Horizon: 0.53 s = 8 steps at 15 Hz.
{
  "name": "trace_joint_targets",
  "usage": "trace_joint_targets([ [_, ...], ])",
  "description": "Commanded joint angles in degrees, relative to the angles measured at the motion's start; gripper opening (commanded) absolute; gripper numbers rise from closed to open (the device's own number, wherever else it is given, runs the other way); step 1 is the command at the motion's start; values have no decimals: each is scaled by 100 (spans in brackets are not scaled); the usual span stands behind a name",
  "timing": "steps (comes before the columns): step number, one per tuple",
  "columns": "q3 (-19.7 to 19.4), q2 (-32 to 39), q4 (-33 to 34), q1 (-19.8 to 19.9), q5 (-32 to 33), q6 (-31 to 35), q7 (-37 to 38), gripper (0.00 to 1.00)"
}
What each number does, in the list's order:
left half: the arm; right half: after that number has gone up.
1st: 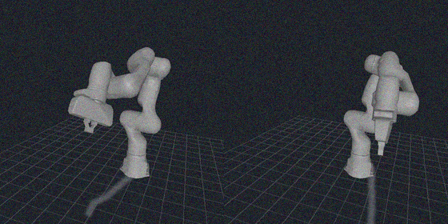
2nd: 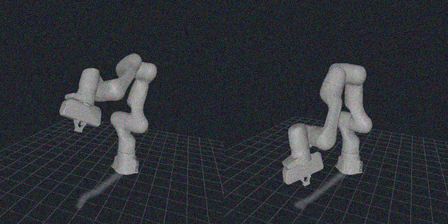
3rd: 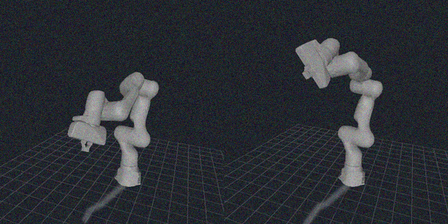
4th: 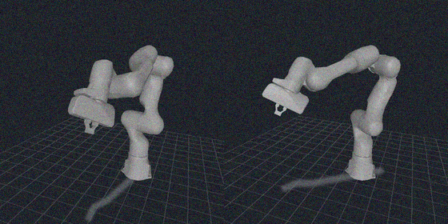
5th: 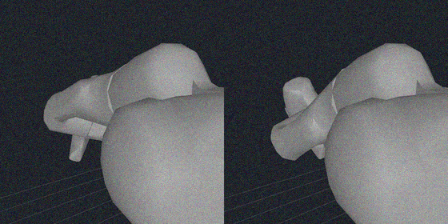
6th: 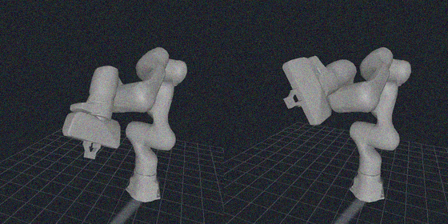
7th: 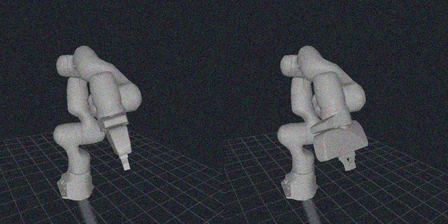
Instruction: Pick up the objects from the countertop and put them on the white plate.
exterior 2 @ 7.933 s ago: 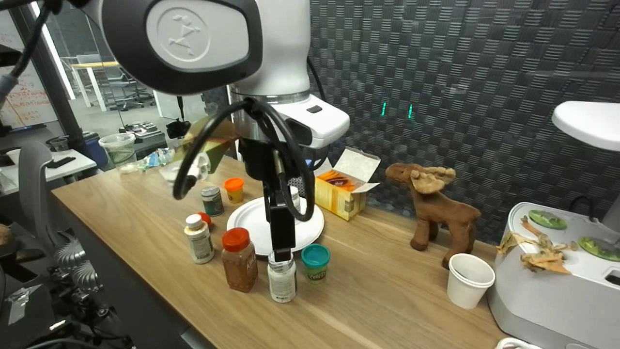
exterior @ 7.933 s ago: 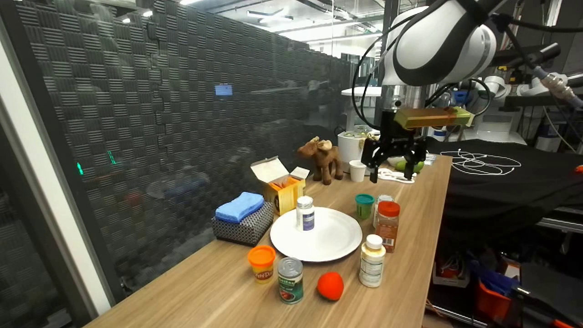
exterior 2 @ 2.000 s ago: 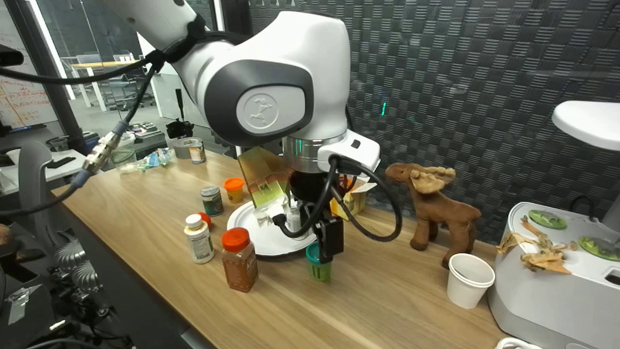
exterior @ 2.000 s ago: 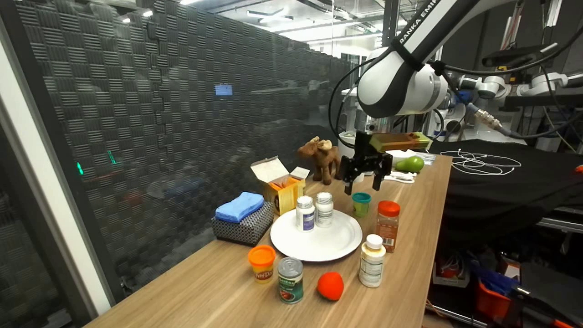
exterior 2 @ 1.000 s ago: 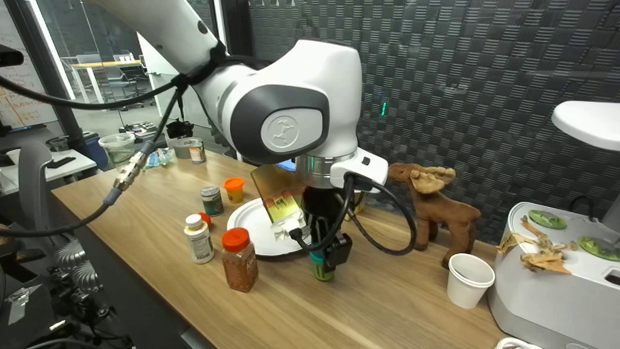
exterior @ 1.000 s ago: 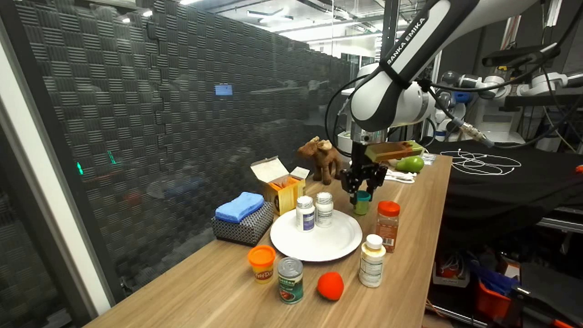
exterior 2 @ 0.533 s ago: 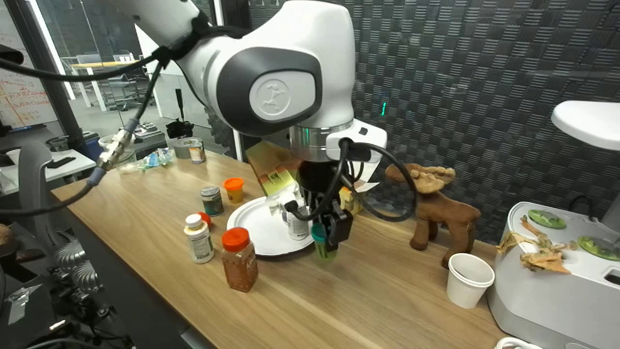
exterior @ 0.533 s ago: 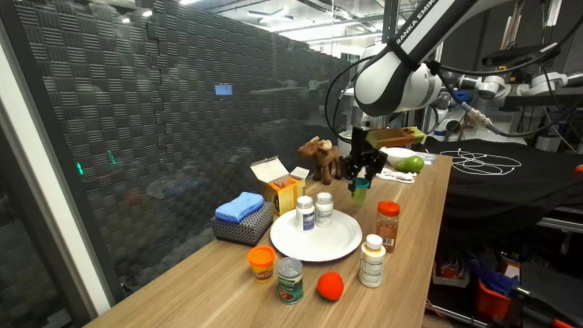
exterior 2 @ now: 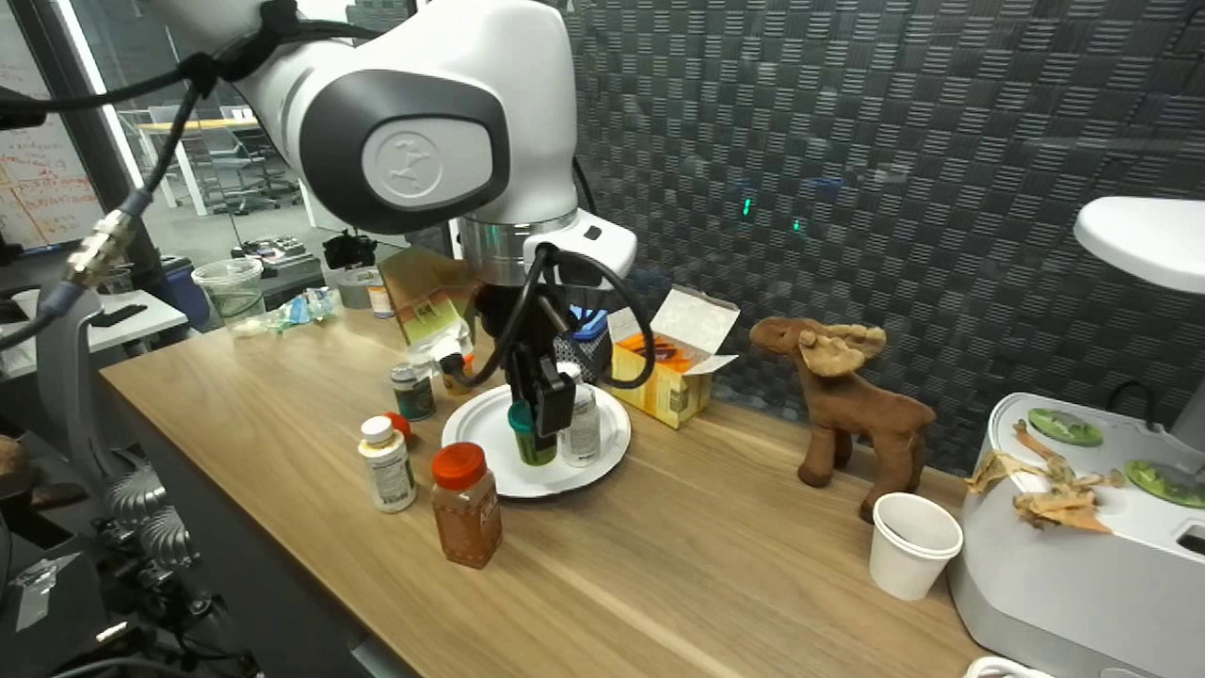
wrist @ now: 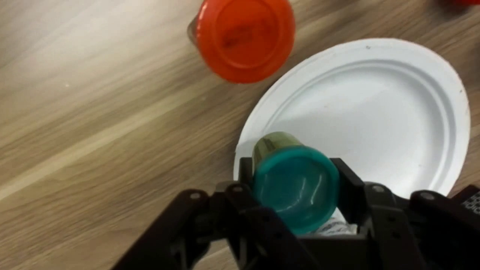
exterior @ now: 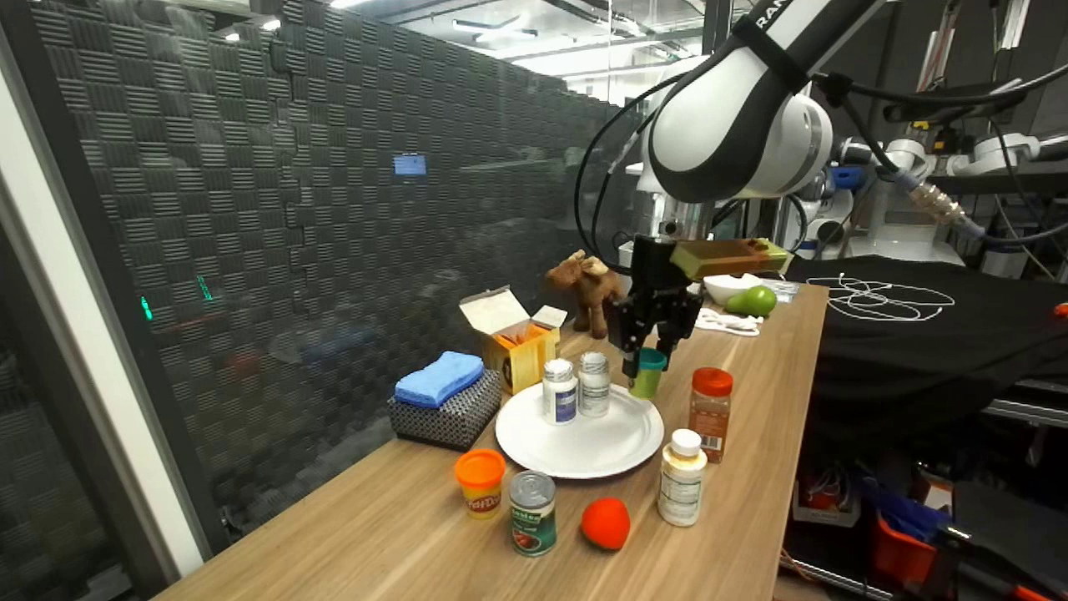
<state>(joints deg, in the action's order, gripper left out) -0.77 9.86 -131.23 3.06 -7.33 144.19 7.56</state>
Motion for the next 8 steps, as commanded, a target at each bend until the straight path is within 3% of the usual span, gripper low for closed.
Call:
trace_joint_targets([
  [1, 162, -122, -147, -124, -216, 37, -357, 28],
  [8, 154, 115, -72, -258, 126, 215, -451, 28],
])
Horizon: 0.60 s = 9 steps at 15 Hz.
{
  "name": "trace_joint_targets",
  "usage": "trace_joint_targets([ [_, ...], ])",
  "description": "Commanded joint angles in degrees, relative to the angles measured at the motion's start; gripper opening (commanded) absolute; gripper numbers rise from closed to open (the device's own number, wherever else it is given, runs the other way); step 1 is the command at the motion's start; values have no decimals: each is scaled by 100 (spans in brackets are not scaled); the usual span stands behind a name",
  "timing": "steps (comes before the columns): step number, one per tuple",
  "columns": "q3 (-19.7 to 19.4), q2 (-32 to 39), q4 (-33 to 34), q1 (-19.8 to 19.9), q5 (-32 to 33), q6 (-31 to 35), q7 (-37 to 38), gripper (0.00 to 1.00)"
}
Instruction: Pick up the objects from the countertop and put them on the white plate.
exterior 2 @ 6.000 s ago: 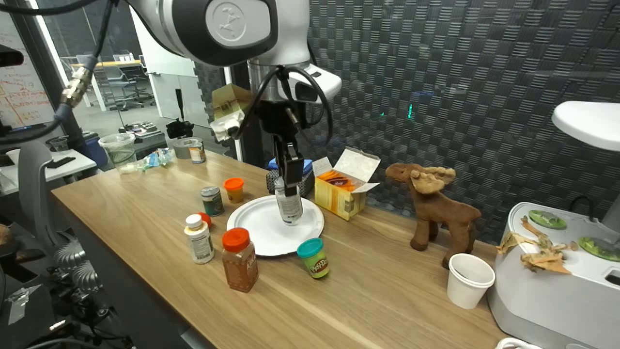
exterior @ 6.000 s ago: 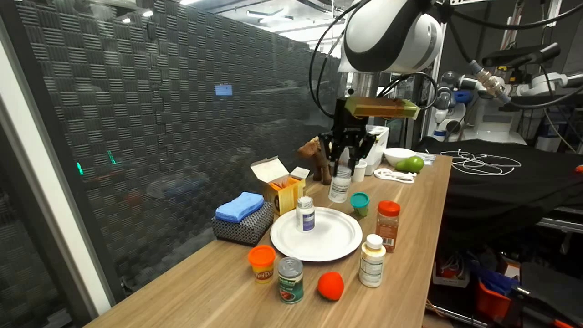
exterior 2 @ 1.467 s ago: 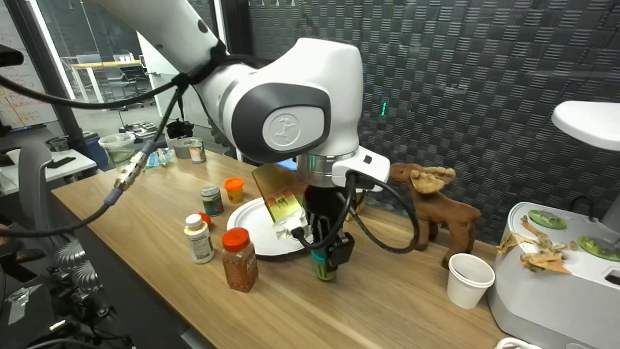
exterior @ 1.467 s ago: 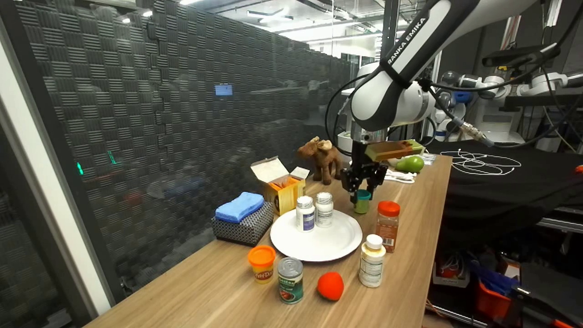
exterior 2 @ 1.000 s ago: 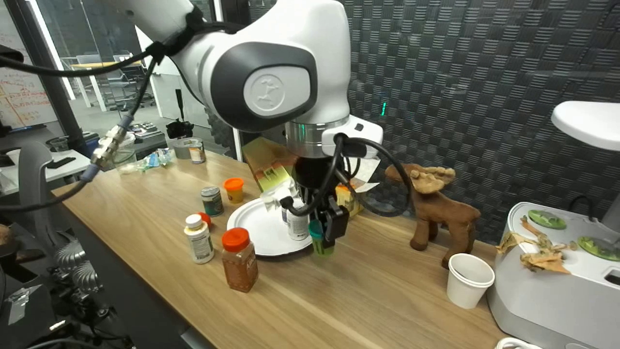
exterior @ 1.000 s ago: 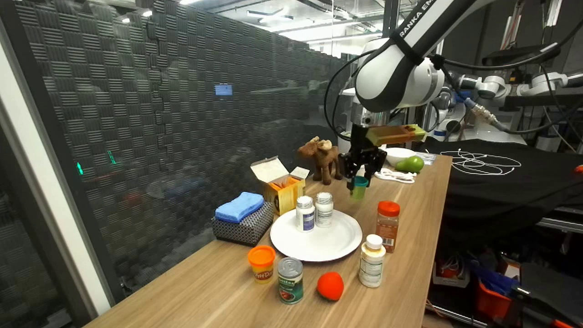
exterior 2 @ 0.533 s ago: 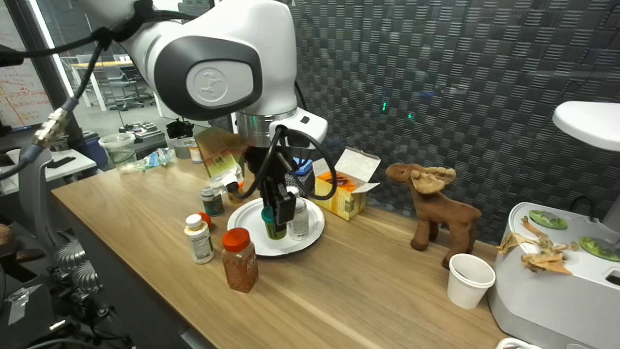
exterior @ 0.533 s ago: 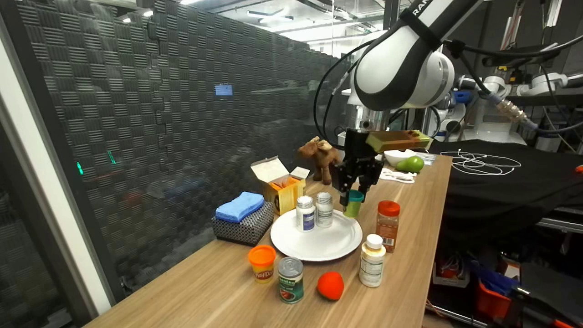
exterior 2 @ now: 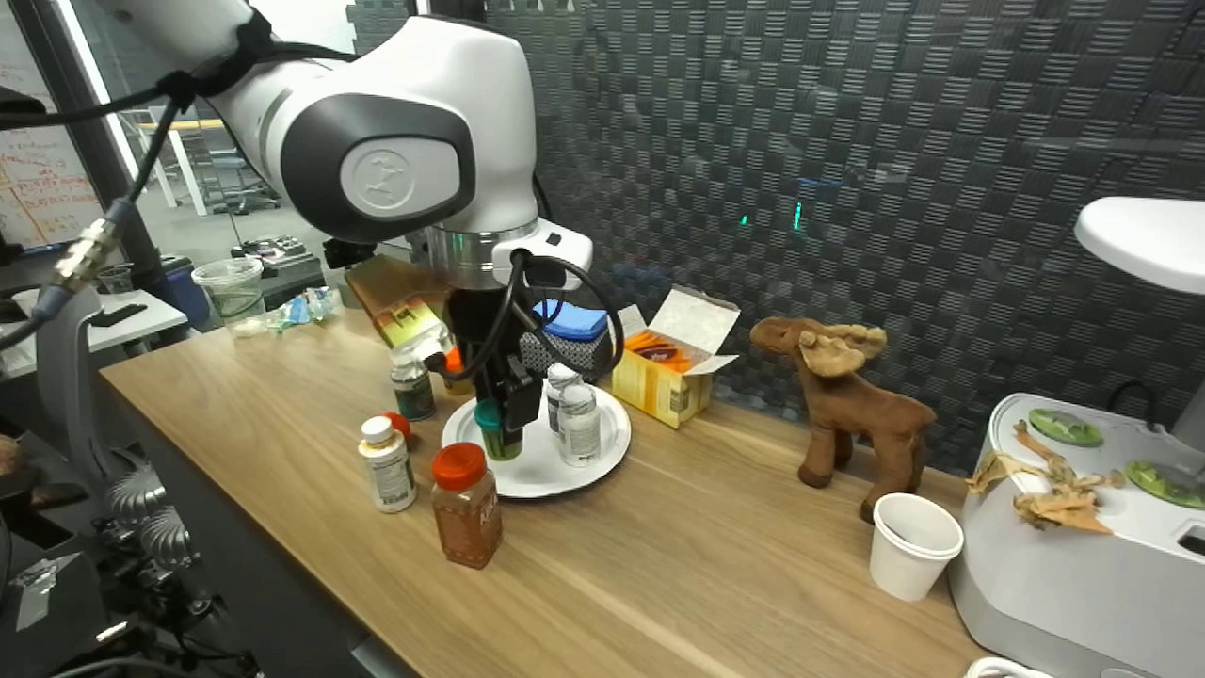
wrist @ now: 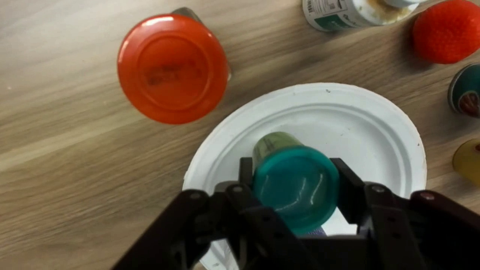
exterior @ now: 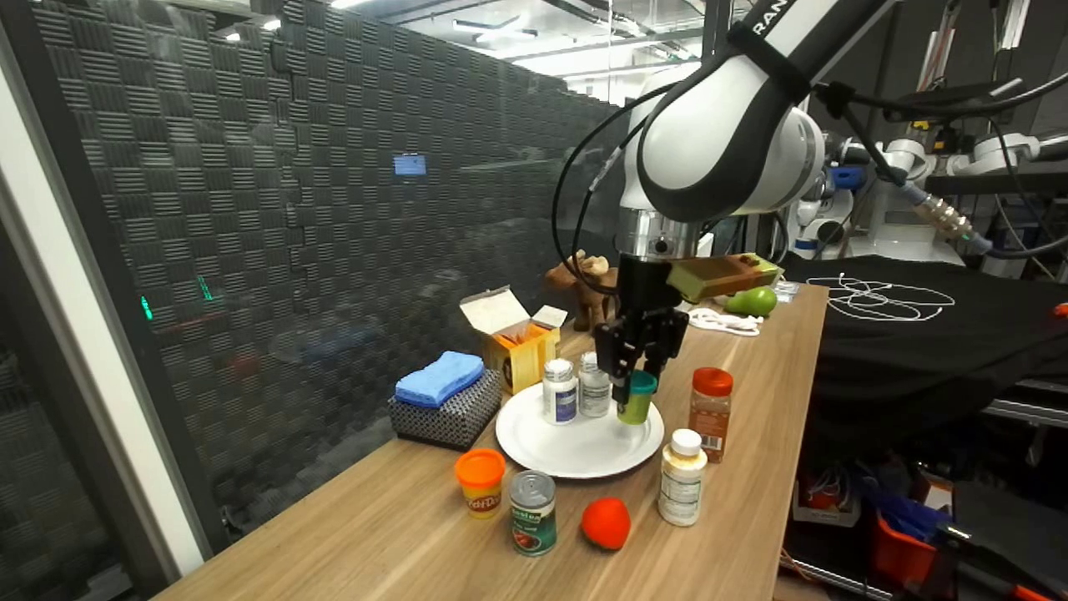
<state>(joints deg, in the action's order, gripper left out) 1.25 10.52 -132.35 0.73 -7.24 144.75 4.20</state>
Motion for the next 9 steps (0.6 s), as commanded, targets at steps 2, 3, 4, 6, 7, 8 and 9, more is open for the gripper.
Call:
trace_joint_targets([
  [2, -45, 145, 74, -9, 105, 218, -206, 28],
  [3, -35, 203, 102, 5, 61, 239, -277, 28],
  [4, -30, 244, 126, 14, 43, 258, -322, 28],
  [6, 15, 325, 186, 58, -108, 336, -459, 28],
  [7, 2, 369, 220, 67, -112, 360, -457, 28],
  [8, 5, 399, 247, 83, -134, 381, -480, 28],
  [9, -4, 417, 261, 92, -118, 421, -477, 28],
])
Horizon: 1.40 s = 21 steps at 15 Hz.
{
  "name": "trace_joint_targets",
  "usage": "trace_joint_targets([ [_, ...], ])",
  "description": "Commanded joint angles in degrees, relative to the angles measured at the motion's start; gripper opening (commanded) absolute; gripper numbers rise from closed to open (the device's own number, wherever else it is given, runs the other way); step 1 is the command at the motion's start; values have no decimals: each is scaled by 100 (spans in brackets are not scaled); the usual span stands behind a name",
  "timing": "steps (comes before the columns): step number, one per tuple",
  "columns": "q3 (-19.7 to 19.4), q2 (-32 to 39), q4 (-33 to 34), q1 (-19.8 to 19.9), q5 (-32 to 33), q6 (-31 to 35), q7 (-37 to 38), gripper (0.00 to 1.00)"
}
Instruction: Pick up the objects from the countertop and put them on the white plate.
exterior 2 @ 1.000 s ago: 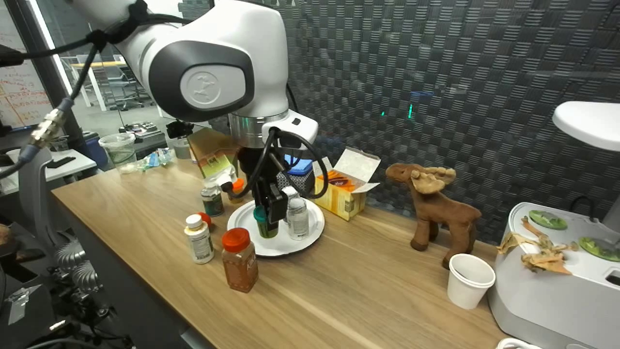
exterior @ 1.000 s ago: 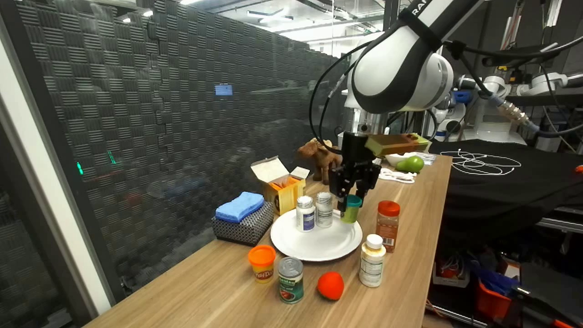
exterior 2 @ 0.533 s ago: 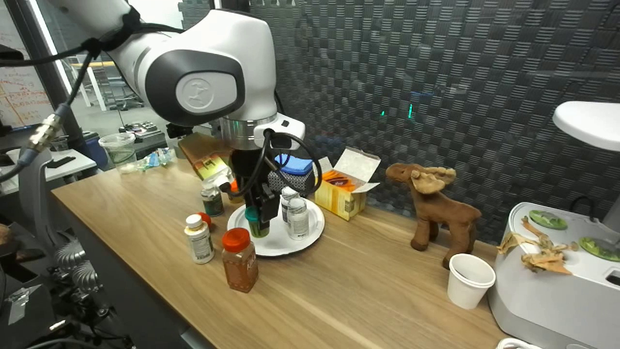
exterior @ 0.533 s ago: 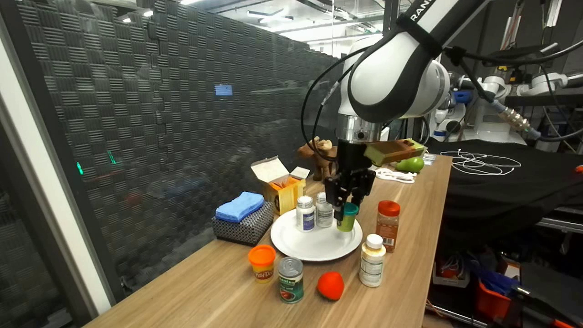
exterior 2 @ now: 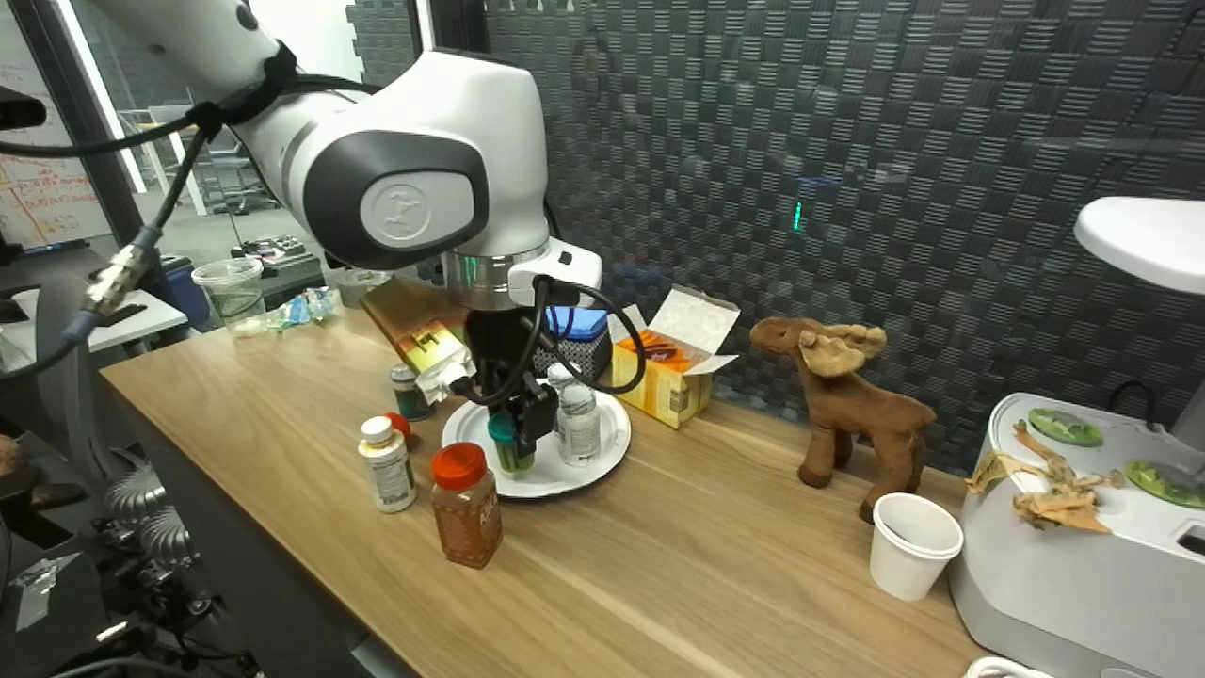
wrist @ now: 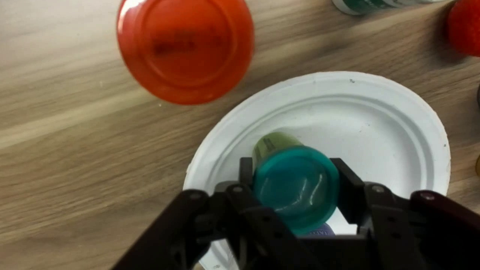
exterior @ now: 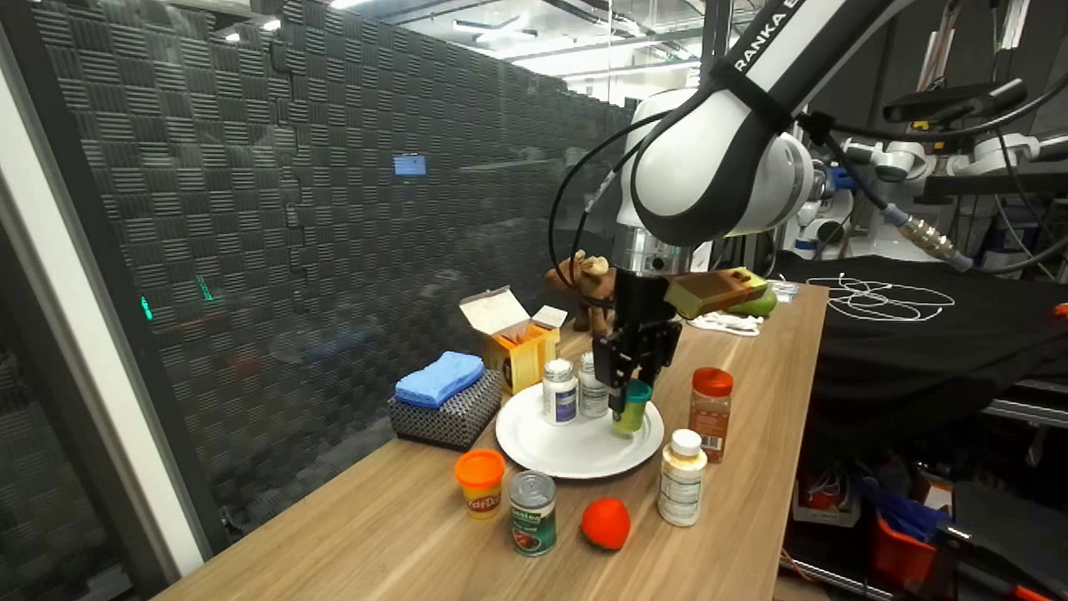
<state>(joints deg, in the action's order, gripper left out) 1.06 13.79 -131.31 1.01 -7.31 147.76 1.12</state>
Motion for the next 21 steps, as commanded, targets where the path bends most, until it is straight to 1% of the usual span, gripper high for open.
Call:
trace_joint_targets([
  [1, 16, 114, 180, 78, -115, 131, -178, 28],
  [5, 19, 156, 232, 122, -114, 210, -191, 28],
  [6, 23, 161, 238, 132, -119, 227, -204, 41],
  [7, 25, 163, 241, 140, -120, 234, -212, 58],
  [8, 20, 162, 239, 142, -105, 232, -212, 78],
  [9, 19, 163, 242, 148, -102, 220, -223, 83],
  [10, 17, 158, 240, 149, -96, 217, -223, 83],
  [13, 17, 127, 226, 170, -115, 200, -244, 100],
  [17, -29, 7, 193, 192, -83, 194, -190, 100],
  [19, -27, -214, 149, 253, -208, 10, -192, 100],
  [21, -76, -586, 32, 290, -260, -173, -111, 100],
])
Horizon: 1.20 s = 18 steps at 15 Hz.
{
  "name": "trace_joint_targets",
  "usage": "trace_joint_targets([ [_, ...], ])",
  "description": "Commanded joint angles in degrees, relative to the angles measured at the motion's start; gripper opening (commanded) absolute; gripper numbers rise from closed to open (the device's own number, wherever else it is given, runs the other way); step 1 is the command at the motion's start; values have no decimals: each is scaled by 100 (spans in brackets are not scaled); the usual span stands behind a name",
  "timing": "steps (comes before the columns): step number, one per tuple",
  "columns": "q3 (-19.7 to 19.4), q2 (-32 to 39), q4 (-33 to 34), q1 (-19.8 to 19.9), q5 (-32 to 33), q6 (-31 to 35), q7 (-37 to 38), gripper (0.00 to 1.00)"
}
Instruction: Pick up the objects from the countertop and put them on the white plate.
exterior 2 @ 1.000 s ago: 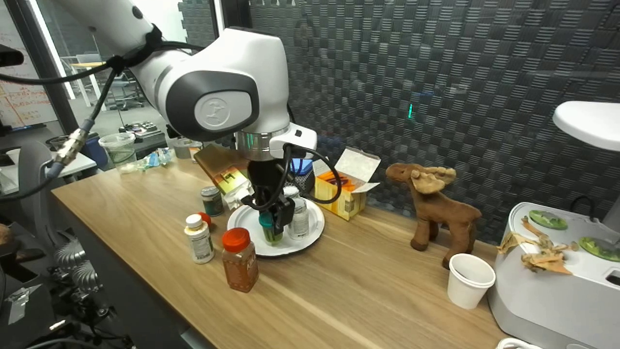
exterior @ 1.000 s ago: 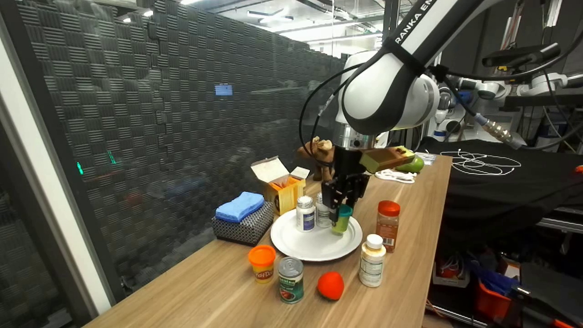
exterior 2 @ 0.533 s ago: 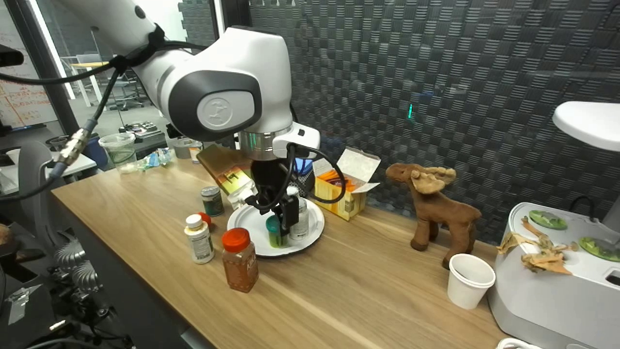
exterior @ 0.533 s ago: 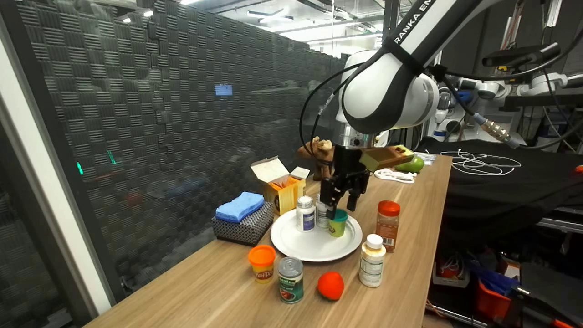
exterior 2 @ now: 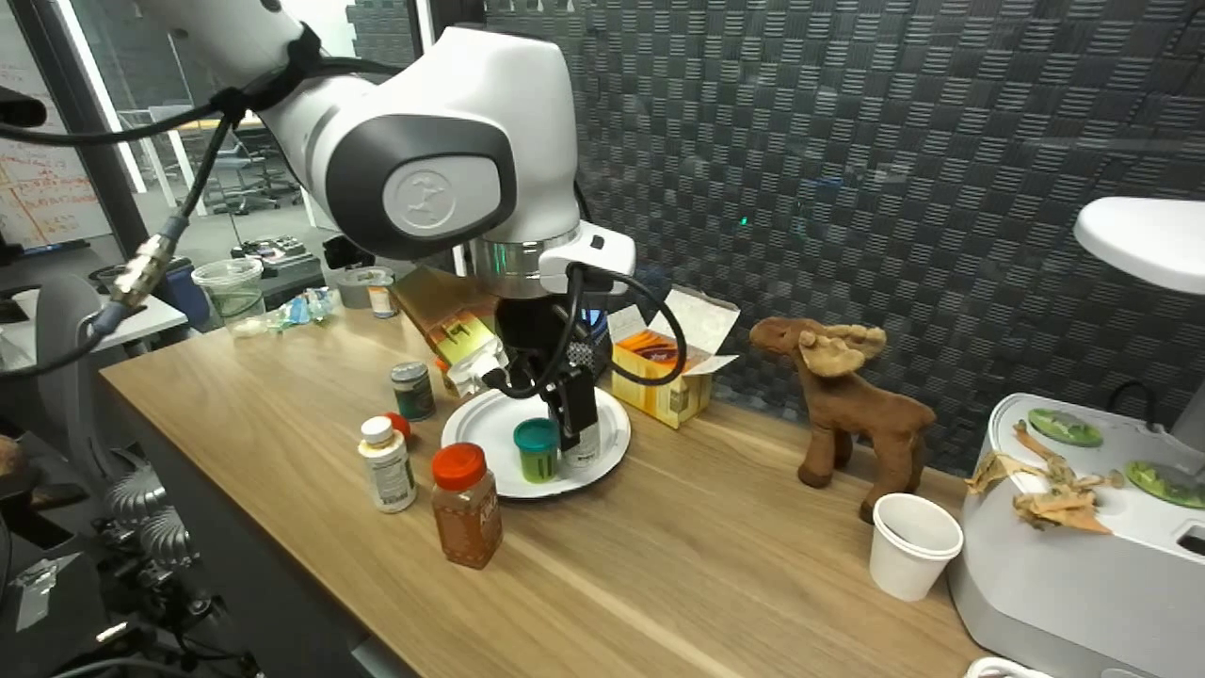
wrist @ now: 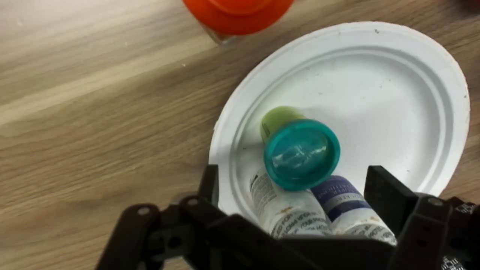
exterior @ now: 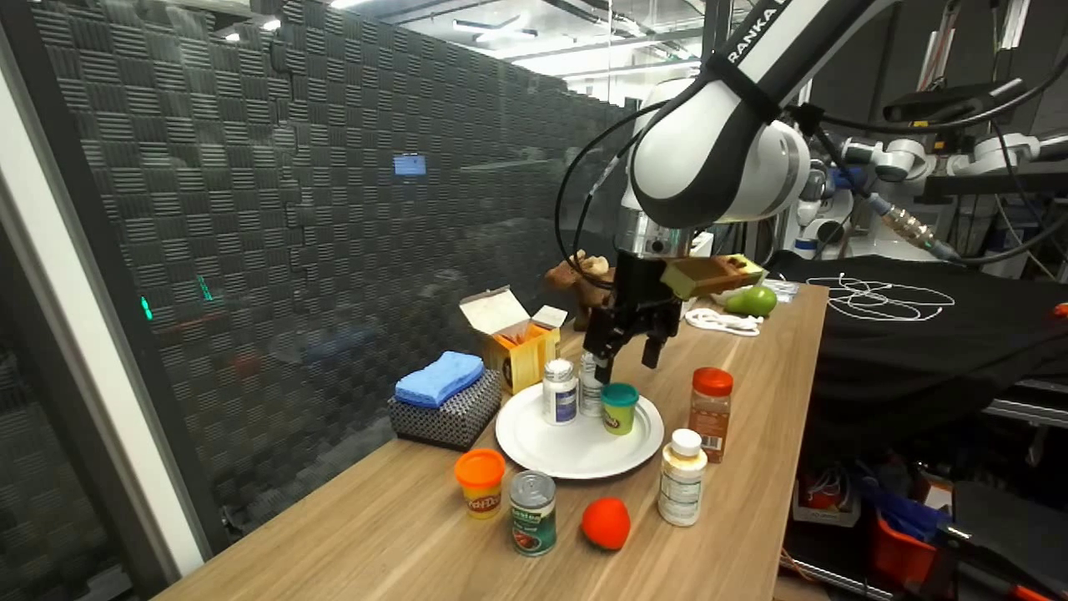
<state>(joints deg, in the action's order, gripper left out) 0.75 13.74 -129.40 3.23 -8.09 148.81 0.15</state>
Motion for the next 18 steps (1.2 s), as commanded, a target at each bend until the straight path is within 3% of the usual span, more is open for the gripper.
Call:
trace_joint_targets([
  [1, -69, -776, -231, 83, -204, -383, 8, 100],
  [5, -198, -1797, -507, 81, -140, -1199, -23, 100],
  [6, -198, -1062, -195, 37, -135, -798, 11, 100],
  [8, -221, -1283, -254, 35, -132, -920, 12, 100],
  [16, -212, -1022, -239, 36, -135, -857, 10, 100],
  [18, -230, -1202, -456, -31, 380, -627, 554, 100],
])
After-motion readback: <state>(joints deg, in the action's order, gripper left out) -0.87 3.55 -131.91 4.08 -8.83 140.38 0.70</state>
